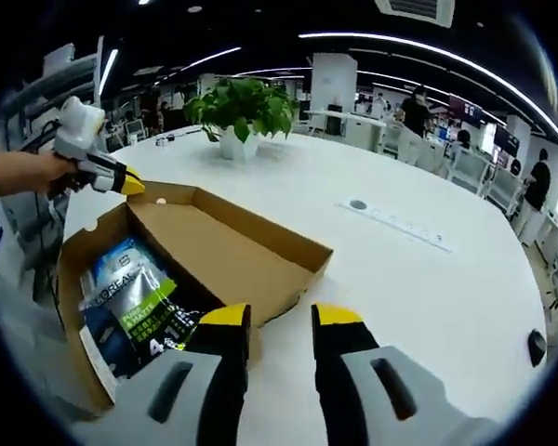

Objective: Operate the shoe box by opening the lid, removing the specified soft item, and placing it in the target area until the item is outside and the box remains undamaged.

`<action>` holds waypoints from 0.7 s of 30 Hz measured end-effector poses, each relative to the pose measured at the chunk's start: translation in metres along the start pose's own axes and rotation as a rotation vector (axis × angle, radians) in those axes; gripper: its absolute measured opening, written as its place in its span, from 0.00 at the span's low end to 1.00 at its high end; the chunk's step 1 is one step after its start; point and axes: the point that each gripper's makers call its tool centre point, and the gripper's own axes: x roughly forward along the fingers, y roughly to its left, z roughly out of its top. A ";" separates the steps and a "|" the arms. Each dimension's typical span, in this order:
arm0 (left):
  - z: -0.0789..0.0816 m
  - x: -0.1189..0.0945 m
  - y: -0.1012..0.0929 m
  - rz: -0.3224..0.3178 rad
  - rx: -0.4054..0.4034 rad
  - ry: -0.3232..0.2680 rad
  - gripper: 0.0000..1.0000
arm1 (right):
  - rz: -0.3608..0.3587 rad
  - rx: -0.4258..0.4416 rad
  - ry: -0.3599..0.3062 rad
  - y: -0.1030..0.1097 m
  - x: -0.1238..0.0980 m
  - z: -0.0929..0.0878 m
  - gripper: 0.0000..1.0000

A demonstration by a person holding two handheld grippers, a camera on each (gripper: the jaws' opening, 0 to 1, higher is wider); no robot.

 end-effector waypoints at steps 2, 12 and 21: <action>0.000 -0.001 0.000 -0.001 0.000 0.002 0.05 | 0.010 0.014 -0.006 0.003 -0.006 -0.002 0.33; 0.000 -0.003 0.000 -0.008 -0.009 0.008 0.06 | 0.055 0.030 -0.019 0.016 -0.030 -0.009 0.47; 0.003 -0.014 0.007 0.010 -0.029 -0.004 0.14 | 0.067 -0.009 -0.022 0.026 -0.049 -0.017 0.56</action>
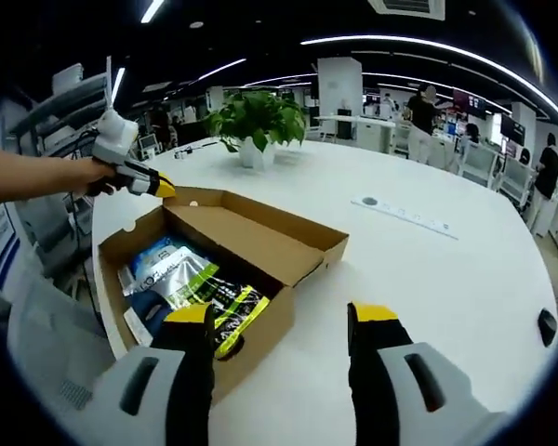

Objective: Operate the shoe box by opening the lid, removing the specified soft item, and placing it in the target area until the item is outside and the box remains undamaged.

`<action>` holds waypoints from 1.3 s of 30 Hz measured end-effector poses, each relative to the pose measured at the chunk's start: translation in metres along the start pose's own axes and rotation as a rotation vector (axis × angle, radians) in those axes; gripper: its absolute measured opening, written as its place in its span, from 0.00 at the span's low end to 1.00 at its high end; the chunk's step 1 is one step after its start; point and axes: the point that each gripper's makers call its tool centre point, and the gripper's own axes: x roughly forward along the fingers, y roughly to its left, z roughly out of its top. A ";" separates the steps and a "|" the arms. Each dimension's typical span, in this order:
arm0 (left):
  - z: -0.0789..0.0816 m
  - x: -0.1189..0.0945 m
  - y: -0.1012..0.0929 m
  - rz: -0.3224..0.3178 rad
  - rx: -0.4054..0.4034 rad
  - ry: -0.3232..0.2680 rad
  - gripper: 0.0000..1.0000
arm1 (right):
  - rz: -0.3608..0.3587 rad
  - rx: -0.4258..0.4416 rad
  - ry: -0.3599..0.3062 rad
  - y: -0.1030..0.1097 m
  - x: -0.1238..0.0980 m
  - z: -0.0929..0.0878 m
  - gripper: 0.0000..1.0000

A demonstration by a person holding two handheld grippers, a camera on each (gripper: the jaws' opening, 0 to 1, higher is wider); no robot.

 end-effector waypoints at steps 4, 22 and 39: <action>0.001 -0.007 0.000 0.000 0.002 -0.007 0.17 | 0.002 -0.001 0.010 0.001 -0.006 -0.008 0.58; -0.008 -0.050 -0.031 -0.075 -0.010 -0.044 0.26 | 0.014 -0.014 -0.021 0.007 -0.036 -0.009 0.66; -0.019 -0.060 -0.075 -0.167 0.016 -0.035 0.31 | 0.047 -0.048 -0.015 0.016 -0.056 -0.012 0.77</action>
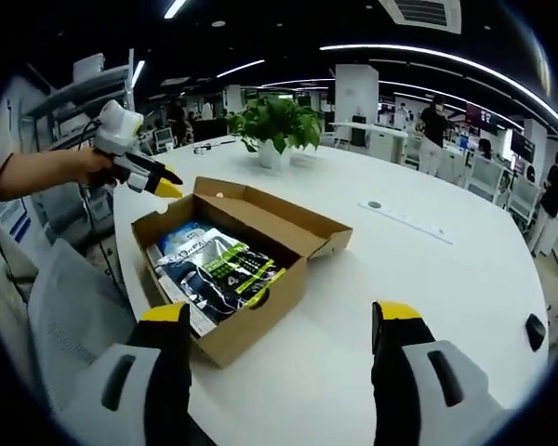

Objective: Operate the shoe box by opening the lid, removing the specified soft item, and placing it in the target area until the item is outside and the box remains undamaged.

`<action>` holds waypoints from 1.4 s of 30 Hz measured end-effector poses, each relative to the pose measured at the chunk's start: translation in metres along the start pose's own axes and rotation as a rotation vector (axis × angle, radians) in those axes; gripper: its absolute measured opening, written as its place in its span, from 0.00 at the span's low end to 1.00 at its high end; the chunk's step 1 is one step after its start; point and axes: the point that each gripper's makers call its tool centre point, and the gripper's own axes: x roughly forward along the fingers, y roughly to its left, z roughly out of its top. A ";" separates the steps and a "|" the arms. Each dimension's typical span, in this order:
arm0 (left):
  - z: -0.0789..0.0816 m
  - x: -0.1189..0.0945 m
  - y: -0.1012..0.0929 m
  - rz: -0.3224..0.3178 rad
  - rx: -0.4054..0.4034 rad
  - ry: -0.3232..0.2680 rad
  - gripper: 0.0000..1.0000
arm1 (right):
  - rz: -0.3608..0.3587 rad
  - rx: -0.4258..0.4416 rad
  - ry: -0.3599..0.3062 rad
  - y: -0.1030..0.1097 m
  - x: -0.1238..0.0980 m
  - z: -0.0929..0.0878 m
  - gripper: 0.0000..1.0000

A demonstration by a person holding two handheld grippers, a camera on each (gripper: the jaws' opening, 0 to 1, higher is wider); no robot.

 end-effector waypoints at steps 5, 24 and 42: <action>-0.008 0.002 -0.015 -0.033 -0.005 0.015 0.31 | 0.017 -0.024 0.000 0.006 -0.005 -0.002 0.81; -0.027 0.014 -0.069 -0.182 -0.038 0.080 0.31 | 0.005 -0.011 -0.020 0.000 -0.019 -0.004 0.85; -0.046 0.035 -0.086 -0.272 -0.277 0.163 0.29 | 0.019 -0.025 -0.042 0.009 -0.021 -0.004 0.85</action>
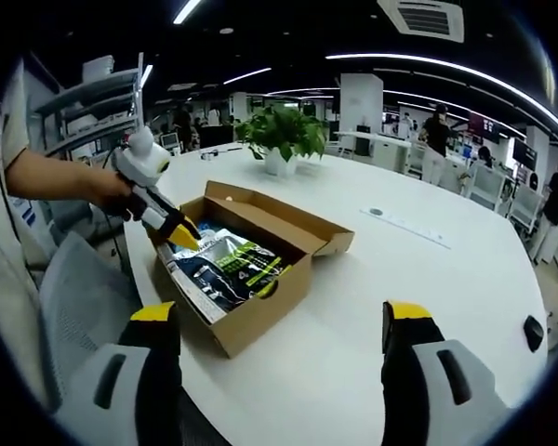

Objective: Operate the shoe box by opening the lid, removing the specified soft item, and placing it in the target area until the item is outside and the box remains undamaged.

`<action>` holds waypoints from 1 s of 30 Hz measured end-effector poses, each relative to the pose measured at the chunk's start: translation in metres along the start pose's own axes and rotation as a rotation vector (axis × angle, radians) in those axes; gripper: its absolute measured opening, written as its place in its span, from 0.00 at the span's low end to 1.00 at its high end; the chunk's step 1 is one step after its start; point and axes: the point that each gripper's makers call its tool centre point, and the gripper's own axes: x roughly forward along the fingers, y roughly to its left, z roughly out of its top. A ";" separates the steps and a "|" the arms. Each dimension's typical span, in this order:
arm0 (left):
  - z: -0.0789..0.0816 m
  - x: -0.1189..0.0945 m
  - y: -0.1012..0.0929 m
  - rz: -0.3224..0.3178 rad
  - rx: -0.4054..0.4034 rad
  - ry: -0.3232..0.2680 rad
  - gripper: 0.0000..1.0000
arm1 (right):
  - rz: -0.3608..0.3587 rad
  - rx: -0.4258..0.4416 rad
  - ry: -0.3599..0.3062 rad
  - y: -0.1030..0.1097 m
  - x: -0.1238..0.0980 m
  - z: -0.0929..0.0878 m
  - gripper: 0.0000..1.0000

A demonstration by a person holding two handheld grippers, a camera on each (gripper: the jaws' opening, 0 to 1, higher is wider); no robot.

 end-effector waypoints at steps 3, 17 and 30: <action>0.002 0.006 0.001 -0.021 -0.061 -0.010 0.27 | 0.009 -0.004 0.002 0.003 0.002 -0.001 0.84; -0.002 0.014 0.001 -0.081 -0.248 0.003 0.12 | 0.077 -0.035 0.005 0.025 0.015 0.000 0.80; -0.001 0.004 -0.012 -0.090 -0.252 -0.005 0.03 | 0.114 -0.048 0.000 0.038 0.027 0.003 0.75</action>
